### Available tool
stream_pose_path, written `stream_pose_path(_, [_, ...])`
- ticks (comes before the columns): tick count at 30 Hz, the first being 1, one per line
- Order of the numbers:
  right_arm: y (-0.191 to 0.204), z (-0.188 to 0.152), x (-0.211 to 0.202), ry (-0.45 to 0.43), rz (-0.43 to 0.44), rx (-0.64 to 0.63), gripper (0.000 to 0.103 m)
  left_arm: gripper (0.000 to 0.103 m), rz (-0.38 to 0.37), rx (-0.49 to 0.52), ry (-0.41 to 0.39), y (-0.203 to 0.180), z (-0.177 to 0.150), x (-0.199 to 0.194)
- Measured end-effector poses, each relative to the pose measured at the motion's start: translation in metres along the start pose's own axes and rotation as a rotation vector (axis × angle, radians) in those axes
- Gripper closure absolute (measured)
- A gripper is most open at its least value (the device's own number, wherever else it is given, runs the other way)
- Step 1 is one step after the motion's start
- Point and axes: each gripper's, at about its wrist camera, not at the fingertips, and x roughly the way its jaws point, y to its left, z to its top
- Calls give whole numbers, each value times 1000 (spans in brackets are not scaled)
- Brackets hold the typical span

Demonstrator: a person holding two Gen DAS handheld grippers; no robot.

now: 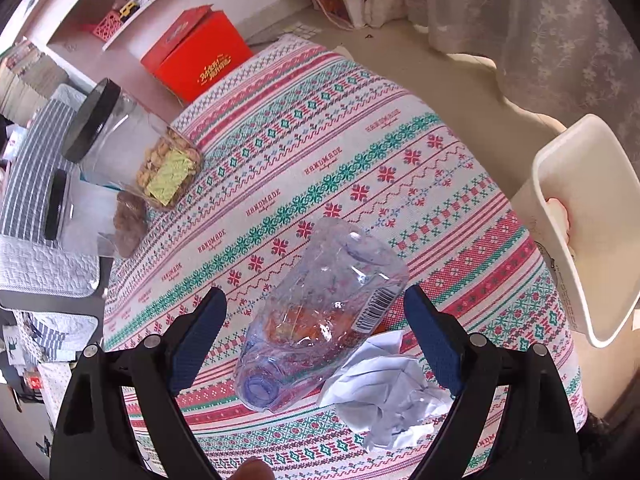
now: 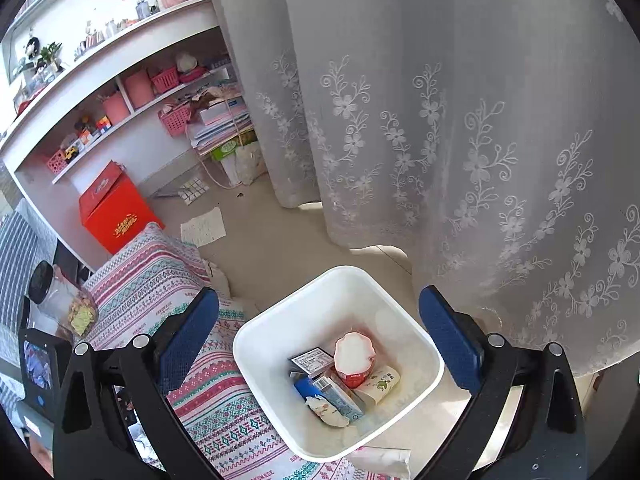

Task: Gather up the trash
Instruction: 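Grasp the clear plastic bottle with the left tool, then grasp the crumpled white paper with the right tool while the left tool holds the bottle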

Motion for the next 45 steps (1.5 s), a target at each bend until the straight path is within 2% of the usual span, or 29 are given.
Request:
stream_pose_path(3, [15,-4,6,27,23,-28,7,16,-17,-8,15,4,-4,13])
stream_pose_path(4, [21,-6,9,39,34,-36,7,19,-15,-7,13,6,-6,17])
stream_pose_path(6, [34,-11,15,68,58,-54,7,35,-30,-20,9,13,-11,21])
stream_pose_path(8, [48,-17,21,100,87,-82,7,37,-32,-77,-11,29,-18,20])
stream_pose_path(10, [66,-25,26,132,115,-123,7,40,-49,-159,-38,51,-26,15])
stream_pose_path(14, [111,-50,29,193,207,-268,7,43,-109,-389,-77,108,-54,-3])
stream_pose_path(19, [166,-93,30,298,308,-436,7,44,-167,-647,-170,166,-115,-44])
stream_pose_path(21, [180,-109,34,367,333,-426,7,44,-187,-730,-211,181,-142,-62])
stream_pose_path(24, [195,-140,46,523,399,-357,7,44,-224,-823,-264,198,-176,-80])
stream_pose_path(26, [205,-156,52,575,403,-312,7,45,-262,-872,-288,208,-190,-89])
stream_pose_path(28, [216,-168,54,586,384,-294,7,45,-263,-886,-318,215,-200,-98])
stream_pose_path(31, [231,-177,58,582,346,-294,7,45,-223,-873,-334,219,-208,-99])
stream_pose_path(37, [244,-184,68,545,261,-295,7,45,-236,-911,-283,241,-223,-79])
stream_pose_path(40, [242,-184,74,543,235,-288,9,45,-216,-923,-282,249,-229,-76])
stream_pose_path(44, [240,-186,82,556,214,-281,21,45,-198,-927,-275,255,-233,-72])
stream_pose_path(45, [240,-188,85,566,213,-281,28,45,-202,-931,-270,256,-233,-69])
